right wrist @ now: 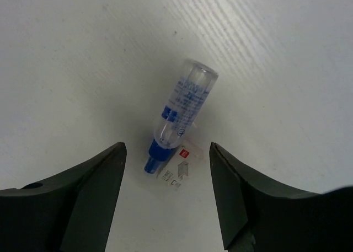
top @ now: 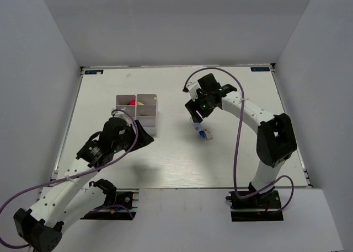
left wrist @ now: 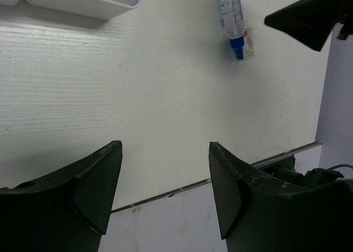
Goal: Sort the stationery into containers
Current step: Pick up the stationery from the center of the board.
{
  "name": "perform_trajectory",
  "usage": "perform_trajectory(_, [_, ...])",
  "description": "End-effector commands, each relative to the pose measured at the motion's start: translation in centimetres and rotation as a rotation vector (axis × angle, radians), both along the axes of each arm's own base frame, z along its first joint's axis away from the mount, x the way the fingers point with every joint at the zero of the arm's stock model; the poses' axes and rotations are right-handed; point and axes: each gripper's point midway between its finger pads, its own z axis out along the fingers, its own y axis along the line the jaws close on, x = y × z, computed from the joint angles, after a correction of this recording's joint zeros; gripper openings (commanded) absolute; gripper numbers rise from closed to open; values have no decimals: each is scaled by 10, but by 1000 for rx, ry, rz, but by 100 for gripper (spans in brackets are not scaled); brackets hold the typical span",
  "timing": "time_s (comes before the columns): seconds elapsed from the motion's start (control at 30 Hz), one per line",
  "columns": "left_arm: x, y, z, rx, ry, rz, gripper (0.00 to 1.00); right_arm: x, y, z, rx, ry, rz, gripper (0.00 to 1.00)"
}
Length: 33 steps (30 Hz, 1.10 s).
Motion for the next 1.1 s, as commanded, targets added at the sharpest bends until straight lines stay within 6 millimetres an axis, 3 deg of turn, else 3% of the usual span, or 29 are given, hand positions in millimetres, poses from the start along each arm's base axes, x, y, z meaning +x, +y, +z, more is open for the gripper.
perform_trajectory(0.0, [-5, 7, 16, -7, -57, 8, 74, -11, 3, -11, -1, 55, 42, 68])
perform_trajectory(0.2, [-19, 22, 16, 15, -41, 39, 74, 5, 10, -29, -29, 80, 32, 69])
perform_trajectory(0.4, [-31, 34, 17, 5, -31, 87, 74, 16, 6, -65, -102, 135, -8, 72])
perform_trajectory(0.67, [-41, 43, 22, 8, -21, 113, 74, 35, 9, -81, -136, 114, -41, 71])
perform_trajectory(0.73, [-39, 44, 26, 8, -32, 120, 74, 35, 11, -84, -140, 118, -37, 67])
perform_trajectory(0.93, [-38, 45, 30, 6, -44, 128, 74, 29, 11, -83, -142, 133, -20, 42])
perform_trajectory(1.07, [-36, 46, 33, 6, -54, 135, 74, 18, 12, -76, -121, 171, 5, 14])
